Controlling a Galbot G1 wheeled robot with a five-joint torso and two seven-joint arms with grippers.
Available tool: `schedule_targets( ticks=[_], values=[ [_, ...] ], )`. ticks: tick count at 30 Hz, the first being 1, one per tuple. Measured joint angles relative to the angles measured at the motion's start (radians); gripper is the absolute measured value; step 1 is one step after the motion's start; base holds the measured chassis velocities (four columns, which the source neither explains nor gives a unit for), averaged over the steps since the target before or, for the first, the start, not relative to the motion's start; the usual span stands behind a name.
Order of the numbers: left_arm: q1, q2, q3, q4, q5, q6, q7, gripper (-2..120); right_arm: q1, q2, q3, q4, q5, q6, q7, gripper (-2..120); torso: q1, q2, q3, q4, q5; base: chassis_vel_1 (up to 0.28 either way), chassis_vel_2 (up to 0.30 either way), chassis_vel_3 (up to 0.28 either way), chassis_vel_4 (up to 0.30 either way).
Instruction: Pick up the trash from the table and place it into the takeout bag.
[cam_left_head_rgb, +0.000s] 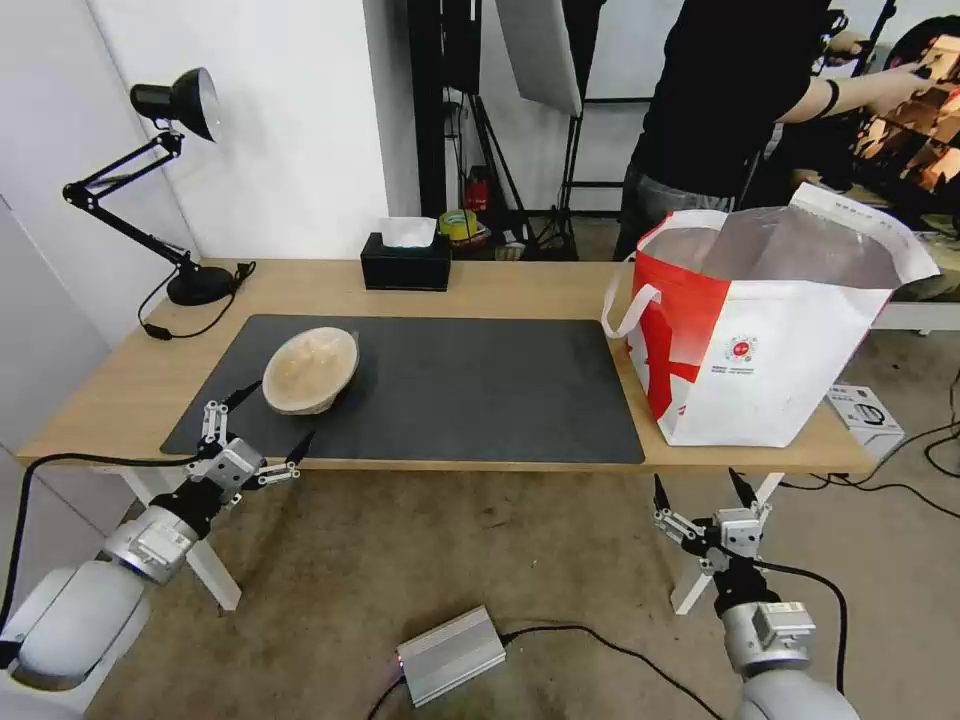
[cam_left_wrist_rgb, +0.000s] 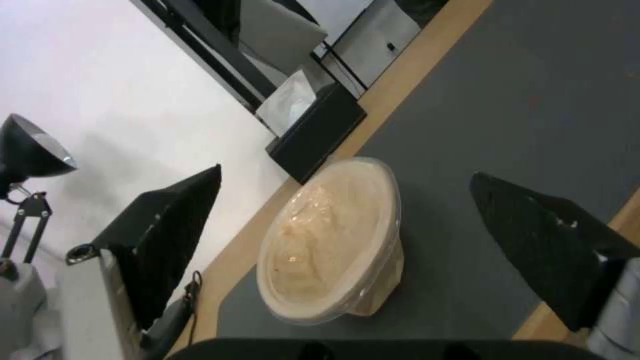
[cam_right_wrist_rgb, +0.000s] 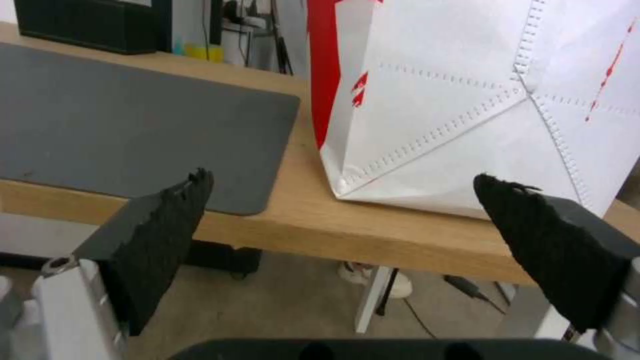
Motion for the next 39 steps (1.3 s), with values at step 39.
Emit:
schedule_targets(
  ticks=[39],
  values=[
    [-0.244, 0.074, 0.178, 0.240, -0.011, -0.014, 0.009, 100, 0.005, 0.019, 0.006, -0.022, -0.011, 0.001, 0.004, 100, 0.000, 0.000, 0.000, 0.0000, 0.0001, 0.000, 0.000, 0.000, 0.000]
  ],
)
